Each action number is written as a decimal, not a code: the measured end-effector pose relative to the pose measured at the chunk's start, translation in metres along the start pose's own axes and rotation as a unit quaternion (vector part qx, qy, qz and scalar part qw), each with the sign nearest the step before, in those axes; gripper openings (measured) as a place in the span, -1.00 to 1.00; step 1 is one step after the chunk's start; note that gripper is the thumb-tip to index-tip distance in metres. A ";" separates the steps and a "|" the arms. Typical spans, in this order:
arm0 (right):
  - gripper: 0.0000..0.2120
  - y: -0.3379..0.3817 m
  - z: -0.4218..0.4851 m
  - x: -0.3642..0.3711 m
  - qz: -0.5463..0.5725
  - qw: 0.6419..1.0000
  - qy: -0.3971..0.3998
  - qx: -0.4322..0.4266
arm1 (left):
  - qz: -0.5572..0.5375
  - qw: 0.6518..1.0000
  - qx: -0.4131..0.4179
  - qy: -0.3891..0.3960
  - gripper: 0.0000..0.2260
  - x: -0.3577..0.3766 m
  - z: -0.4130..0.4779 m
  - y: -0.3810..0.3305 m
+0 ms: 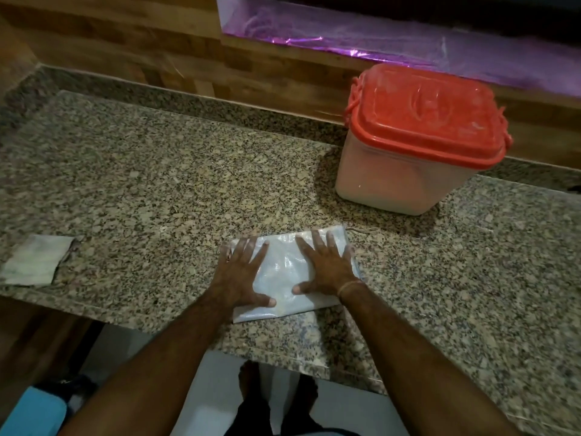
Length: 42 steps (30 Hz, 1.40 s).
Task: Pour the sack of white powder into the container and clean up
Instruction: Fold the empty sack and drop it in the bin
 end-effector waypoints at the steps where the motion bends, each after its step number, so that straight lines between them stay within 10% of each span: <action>1: 0.32 -0.006 0.004 0.000 0.002 1.000 0.008 0.022 | -0.009 1.000 -0.011 0.021 0.33 0.002 0.002 0.005; 11: 0.21 0.006 -0.005 -0.013 -0.041 0.991 -0.096 0.087 | -0.042 0.998 -0.009 -0.050 0.07 -0.044 0.023 -0.009; 18: 0.14 0.002 -0.067 0.040 0.287 0.841 -0.244 0.388 | -0.263 0.960 -0.090 -0.030 -0.14 -0.036 0.033 -0.002; 27: -0.75 -0.008 -0.068 0.039 0.539 0.727 -0.237 0.352 | -0.513 0.850 -0.118 -0.014 -0.80 -0.037 0.027 0.012; 36: -0.83 0.014 -0.057 -0.047 0.698 0.661 -0.209 0.178 | -0.657 0.744 -0.121 -0.012 -0.89 -0.098 0.026 0.037; 42: -0.68 0.029 -0.044 -0.108 0.708 0.650 -0.265 0.081 | -0.711 0.683 -0.102 -0.133 -0.61 -0.152 0.023 0.048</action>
Point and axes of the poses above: each hand's wrist, its own z-axis towards the middle knuckle, its own x-axis out of the palm, y = z × x, the point moved 5 cm from there along z, towards the middle knuckle
